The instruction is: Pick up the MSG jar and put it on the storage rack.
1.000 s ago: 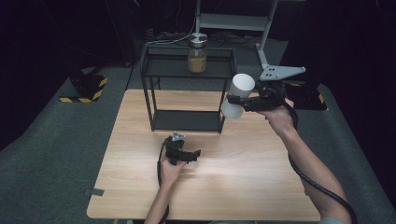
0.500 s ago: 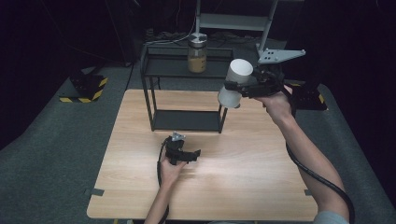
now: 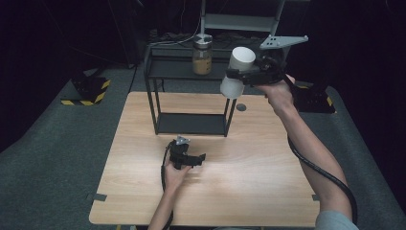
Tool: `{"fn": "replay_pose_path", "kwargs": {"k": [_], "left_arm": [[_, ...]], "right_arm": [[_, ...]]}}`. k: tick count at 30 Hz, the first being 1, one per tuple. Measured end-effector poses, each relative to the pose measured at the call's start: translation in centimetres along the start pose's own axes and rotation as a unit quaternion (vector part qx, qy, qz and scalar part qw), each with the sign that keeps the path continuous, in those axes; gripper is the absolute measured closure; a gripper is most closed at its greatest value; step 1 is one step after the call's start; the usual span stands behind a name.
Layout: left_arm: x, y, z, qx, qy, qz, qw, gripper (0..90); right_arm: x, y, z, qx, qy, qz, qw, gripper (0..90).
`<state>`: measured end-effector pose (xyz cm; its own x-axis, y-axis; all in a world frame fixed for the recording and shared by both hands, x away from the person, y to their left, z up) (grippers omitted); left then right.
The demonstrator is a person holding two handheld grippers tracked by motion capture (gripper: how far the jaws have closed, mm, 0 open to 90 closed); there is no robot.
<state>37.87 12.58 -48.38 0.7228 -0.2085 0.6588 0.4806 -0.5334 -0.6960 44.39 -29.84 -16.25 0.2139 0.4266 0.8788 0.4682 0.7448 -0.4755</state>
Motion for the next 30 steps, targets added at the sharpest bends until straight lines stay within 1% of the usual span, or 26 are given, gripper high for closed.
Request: {"fn": "replay_pose_path", "kwargs": {"k": [1, 6, 7, 9, 10, 13, 18, 21, 25, 30], "left_arm": [[0.0, 0.0, 0.0, 0.000, 0.000, 0.000, 1.0000, 1.4], [0.0, 0.0, 0.0, 0.000, 0.000, 0.000, 1.0000, 1.4], [0.0, 0.0, 0.0, 0.001, 0.000, -0.001, 1.0000, 1.4], [0.0, 0.0, 0.0, 0.001, 0.000, -0.001, 1.0000, 1.4], [0.0, 0.0, 0.0, 0.000, 0.000, -0.001, 1.0000, 1.4], [0.0, 0.0, 0.0, 0.000, 0.000, -0.001, 1.0000, 1.4], [0.0, 0.0, 0.0, -0.001, -0.002, -0.001, 1.0000, 1.4], [0.0, 0.0, 0.1, -0.001, -0.001, 0.000, 1.0000, 1.4], [0.0, 0.0, 0.1, -0.002, -0.001, 0.000, 1.0000, 1.4], [0.0, 0.0, 0.1, -0.002, -0.001, 0.000, 1.0000, 1.4]], "right_arm": [[0.3, 0.3, 0.0, -0.005, 0.003, -0.001, 1.0000, 35.3], [0.9, 0.7, -0.3, -0.012, 0.012, -0.003, 0.9998, 35.3], [1.1, 0.9, -0.4, -0.017, 0.015, -0.003, 0.9997, 35.3], [1.3, 1.0, -0.4, -0.021, 0.016, -0.002, 0.9997, 35.3], [1.7, 1.3, -0.4, -0.028, 0.016, 0.001, 0.9995, 35.3], [2.0, 1.6, -0.5, -0.033, 0.018, 0.003, 0.9993, 35.3], [2.6, 2.4, -0.9, -0.045, 0.028, 0.004, 0.9986, 35.3], [3.2, 3.0, -1.1, -0.058, 0.034, 0.011, 0.9977, 35.3], [3.7, 3.4, -1.2, -0.066, 0.038, 0.016, 0.9970, 35.3], [4.6, 4.1, -1.5, -0.074, 0.042, 0.030, 0.9959, 35.3]]}}
Point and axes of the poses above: each handheld gripper's, and its own axes: y roughly forward along the jaws, x roughly out of its top, z roughly to its left, the point moved 2 cm from there along y, roughly forward along the jaws, and after that the axes turned 9 degrees about z, right-handed, at the moved point
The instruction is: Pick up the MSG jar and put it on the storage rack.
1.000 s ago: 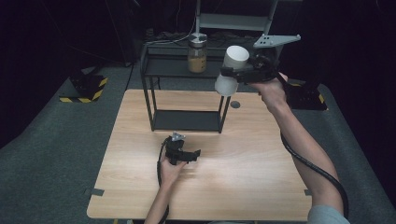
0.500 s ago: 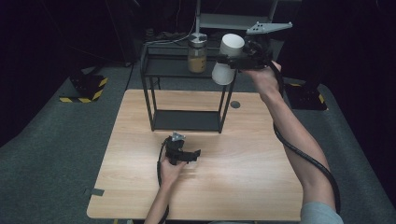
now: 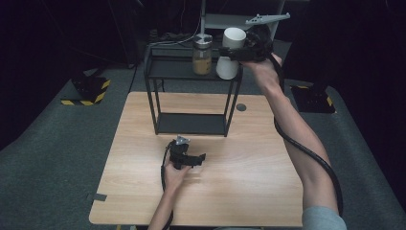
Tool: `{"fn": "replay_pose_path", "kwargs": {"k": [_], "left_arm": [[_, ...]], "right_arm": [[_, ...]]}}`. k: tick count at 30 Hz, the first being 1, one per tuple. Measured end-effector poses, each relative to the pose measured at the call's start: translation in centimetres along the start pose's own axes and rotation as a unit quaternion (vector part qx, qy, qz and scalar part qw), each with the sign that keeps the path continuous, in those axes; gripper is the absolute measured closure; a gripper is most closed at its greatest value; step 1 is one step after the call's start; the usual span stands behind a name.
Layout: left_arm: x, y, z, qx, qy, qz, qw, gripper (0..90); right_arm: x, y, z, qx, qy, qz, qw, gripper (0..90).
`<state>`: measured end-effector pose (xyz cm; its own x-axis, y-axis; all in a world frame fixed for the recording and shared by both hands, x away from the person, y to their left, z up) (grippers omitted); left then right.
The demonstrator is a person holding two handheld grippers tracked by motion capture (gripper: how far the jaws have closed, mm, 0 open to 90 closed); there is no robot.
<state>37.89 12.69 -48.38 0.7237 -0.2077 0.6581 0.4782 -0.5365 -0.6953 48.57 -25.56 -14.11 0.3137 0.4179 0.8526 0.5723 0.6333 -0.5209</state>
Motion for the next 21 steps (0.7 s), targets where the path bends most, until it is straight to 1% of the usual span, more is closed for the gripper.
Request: {"fn": "replay_pose_path", "kwargs": {"k": [5, 7, 11, 15, 19, 21], "left_arm": [[0.0, 0.0, 0.0, 0.000, 0.001, 0.000, 1.0000, 1.4], [0.0, 0.0, 0.1, 0.000, 0.001, 0.000, 1.0000, 1.4], [0.0, 0.0, 0.0, 0.000, 0.001, 0.000, 1.0000, 1.4], [0.0, 0.0, 0.0, 0.000, 0.001, -0.001, 1.0000, 1.4], [0.0, 0.0, 0.0, 0.000, 0.001, -0.001, 1.0000, 1.4], [0.0, 0.0, 0.0, 0.000, 0.000, 0.000, 1.0000, 1.4]], "right_arm": [[0.4, 1.1, -0.3, -0.010, 0.008, 0.014, 0.9998, 35.3], [0.4, 1.3, -0.5, -0.009, 0.016, 0.013, 0.9998, 35.3], [0.9, 1.6, -0.4, -0.017, 0.011, 0.020, 0.9996, 35.3], [1.1, 1.8, -0.6, -0.016, 0.017, 0.021, 0.9995, 35.3], [1.3, 2.0, -0.6, -0.018, 0.016, 0.025, 0.9994, 35.3], [1.2, 2.1, -0.7, -0.019, 0.019, 0.021, 0.9994, 35.2]]}}
Point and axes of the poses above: each handheld gripper's, and its own axes: y roughly forward along the jaws, x roughly out of its top, z roughly to its left, the point moved 2 cm from there along y, roughly forward along the jaws, and after that the axes turned 9 degrees about z, right-handed, at the moved point
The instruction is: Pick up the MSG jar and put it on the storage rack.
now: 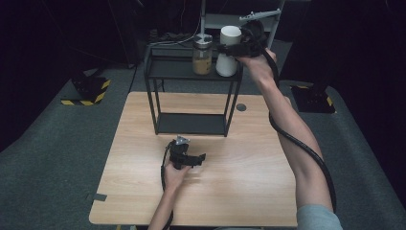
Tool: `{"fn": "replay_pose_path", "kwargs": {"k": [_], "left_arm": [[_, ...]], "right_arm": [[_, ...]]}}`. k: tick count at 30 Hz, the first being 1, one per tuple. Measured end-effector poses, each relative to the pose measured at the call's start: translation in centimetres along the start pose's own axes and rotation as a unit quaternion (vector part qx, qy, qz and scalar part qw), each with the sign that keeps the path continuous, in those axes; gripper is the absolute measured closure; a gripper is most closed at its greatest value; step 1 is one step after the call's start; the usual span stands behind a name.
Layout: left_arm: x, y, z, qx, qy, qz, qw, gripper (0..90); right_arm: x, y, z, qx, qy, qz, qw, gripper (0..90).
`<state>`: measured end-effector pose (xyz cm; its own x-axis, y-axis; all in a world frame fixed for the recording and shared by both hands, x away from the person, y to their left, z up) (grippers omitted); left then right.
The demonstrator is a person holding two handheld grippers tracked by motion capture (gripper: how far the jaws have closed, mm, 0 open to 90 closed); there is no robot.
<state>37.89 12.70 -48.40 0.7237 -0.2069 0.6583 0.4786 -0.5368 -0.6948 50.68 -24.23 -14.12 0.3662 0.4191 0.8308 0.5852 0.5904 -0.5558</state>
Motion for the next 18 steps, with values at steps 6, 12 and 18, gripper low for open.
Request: {"fn": "replay_pose_path", "kwargs": {"k": [6, 12, 18], "left_arm": [[0.01, 0.00, -0.01, 0.000, 0.000, 0.000, 1.0000, 1.4], [0.00, 0.00, -0.01, 0.000, 0.000, 0.000, 1.0000, 1.4], [0.00, -0.01, 0.03, 0.000, 0.001, 0.000, 1.0000, 1.4]], "right_arm": [[-0.13, 0.08, 0.14, -0.002, -0.003, -0.003, 1.0000, 35.1], [-0.25, 0.04, 0.11, -0.002, -0.005, -0.005, 1.0000, 34.8], [-0.58, 0.09, -0.05, -0.002, -0.013, -0.014, 0.9998, 23.5]]}}
Point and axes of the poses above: each handheld gripper's, and its own axes: y roughly forward along the jaws, x roughly out of its top, z roughly to its left, the point moved 2 cm from there along y, roughly forward along the jaws, and after that the axes turned 9 degrees about z, right-handed, at the moved point
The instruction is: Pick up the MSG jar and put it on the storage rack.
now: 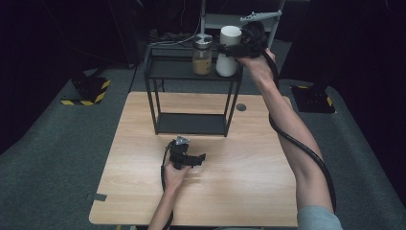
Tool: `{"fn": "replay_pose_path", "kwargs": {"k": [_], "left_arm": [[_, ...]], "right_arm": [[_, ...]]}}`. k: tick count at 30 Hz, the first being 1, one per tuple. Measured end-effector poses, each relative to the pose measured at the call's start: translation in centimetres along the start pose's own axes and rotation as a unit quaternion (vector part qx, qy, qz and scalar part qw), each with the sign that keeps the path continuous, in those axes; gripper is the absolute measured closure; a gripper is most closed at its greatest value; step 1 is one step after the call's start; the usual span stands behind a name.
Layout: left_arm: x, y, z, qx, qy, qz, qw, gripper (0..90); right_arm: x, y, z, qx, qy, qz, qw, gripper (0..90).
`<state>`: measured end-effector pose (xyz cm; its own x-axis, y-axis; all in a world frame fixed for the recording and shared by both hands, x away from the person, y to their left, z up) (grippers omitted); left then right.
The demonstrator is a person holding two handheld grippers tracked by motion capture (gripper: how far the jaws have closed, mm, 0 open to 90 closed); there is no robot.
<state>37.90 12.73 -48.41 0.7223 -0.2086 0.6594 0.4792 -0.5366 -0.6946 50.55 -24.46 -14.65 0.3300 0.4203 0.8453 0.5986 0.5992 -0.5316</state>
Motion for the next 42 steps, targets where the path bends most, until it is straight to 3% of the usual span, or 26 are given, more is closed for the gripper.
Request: {"fn": "replay_pose_path", "kwargs": {"k": [4, 12, 16, 24, 42], "left_arm": [[0.0, 0.0, 0.0, -0.001, 0.000, 0.000, 1.0000, 1.4], [0.0, 0.0, 0.0, -0.001, -0.001, 0.000, 1.0000, 1.4], [0.0, 0.0, 0.1, -0.002, 0.000, 0.000, 1.0000, 1.4], [0.0, 0.0, 0.1, -0.004, 0.000, 0.000, 1.0000, 1.3], [0.0, 0.0, 0.1, -0.006, 0.006, 0.003, 1.0000, 1.3]], "right_arm": [[-0.6, -0.1, 0.0, -0.005, -0.005, -0.004, 1.0000, 13.1], [-2.2, -1.1, -0.6, 0.000, -0.003, -0.032, 0.9995, 5.4], [-3.7, -2.0, -0.9, 0.008, -0.008, -0.048, 0.9988, 5.0], [-6.8, -3.1, -1.5, 0.017, -0.012, -0.055, 0.9982, 4.8], [-12.2, -4.4, -1.2, 0.013, -0.017, -0.050, 0.9985, 4.5]]}}
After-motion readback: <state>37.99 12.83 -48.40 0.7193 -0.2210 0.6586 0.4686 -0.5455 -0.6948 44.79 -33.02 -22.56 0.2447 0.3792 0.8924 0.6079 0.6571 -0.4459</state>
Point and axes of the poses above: each handheld gripper's, and its own axes: y roughly forward along the jaws, x roughly out of its top, z roughly to its left, the point moved 2 cm from there along y, roughly forward along the jaws, and after that the axes turned 9 degrees about z, right-handed, at the moved point
